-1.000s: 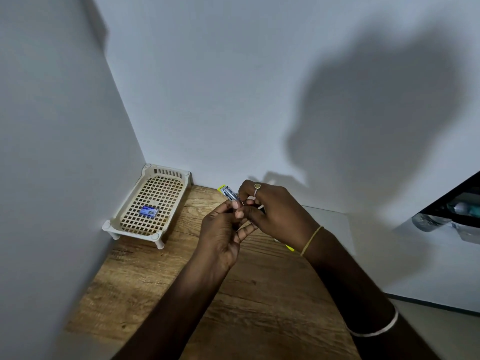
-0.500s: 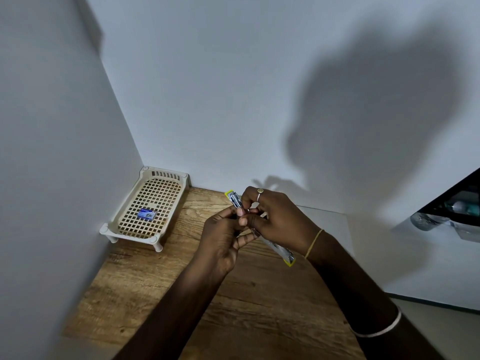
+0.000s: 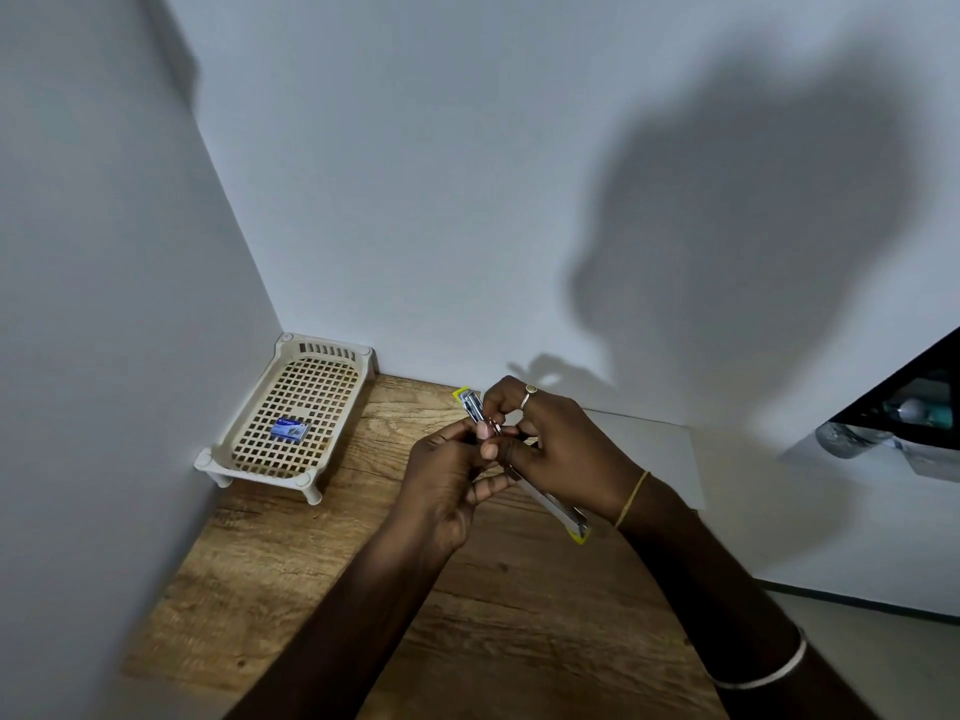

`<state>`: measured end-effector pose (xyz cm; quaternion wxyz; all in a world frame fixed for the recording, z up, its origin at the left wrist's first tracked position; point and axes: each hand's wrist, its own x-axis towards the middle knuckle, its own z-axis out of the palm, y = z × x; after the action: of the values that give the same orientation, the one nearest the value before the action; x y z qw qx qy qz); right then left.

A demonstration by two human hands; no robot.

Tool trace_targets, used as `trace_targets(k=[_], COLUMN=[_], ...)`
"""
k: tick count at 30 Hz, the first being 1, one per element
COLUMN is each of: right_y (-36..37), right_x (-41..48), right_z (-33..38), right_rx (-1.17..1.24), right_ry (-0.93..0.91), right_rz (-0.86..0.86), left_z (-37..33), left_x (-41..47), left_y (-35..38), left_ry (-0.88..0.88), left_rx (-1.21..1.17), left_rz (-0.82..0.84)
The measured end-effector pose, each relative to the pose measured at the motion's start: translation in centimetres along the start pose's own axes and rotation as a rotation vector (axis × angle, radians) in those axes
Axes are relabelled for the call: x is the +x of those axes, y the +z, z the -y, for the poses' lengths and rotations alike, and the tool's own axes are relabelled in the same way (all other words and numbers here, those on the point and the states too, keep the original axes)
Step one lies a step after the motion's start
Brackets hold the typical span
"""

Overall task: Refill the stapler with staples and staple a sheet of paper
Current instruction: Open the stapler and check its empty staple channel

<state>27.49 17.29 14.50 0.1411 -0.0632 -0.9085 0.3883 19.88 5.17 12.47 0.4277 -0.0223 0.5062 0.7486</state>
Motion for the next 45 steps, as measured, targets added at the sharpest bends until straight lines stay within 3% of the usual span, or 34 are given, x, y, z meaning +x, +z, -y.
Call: trace_targets(k=[14, 20, 27, 35, 39, 45], right_y=[1.2, 1.1, 1.2, 0.9, 0.8, 2.0], right_x=[-1.3, -1.7, -2.7, -3.7, -5.3, -6.2], right_z=[0.0, 0.7, 0.6, 0.7, -0.5, -2.2], right_rx=[0.005, -0.103, -0.026, 0.202, 0.091, -0.034], right_ry=[0.026, -0.016, 0.011, 0.113, 0.223, 0.286], right_rz=[-0.106, -0.316, -0.498, -0.446, -0.323, -0.330], left_z=[0.4, 0.2, -0.1, -0.1, 0.2, 2.1], left_x=[-0.7, -0.4, -0.1, -0.3, 0.0, 1.0], left_y=[-0.1, 0.0, 0.2, 0.1, -0.6, -3.3], left_ry=[-0.015, 0.006, 0.025, 0.083, 0.127, 0.198], left_rx=[-0.041, -0.038, -0.124, -0.190, -0.217, -0.123], left_rz=[0.002, -0.013, -0.042, -0.042, -0.043, 0.089])
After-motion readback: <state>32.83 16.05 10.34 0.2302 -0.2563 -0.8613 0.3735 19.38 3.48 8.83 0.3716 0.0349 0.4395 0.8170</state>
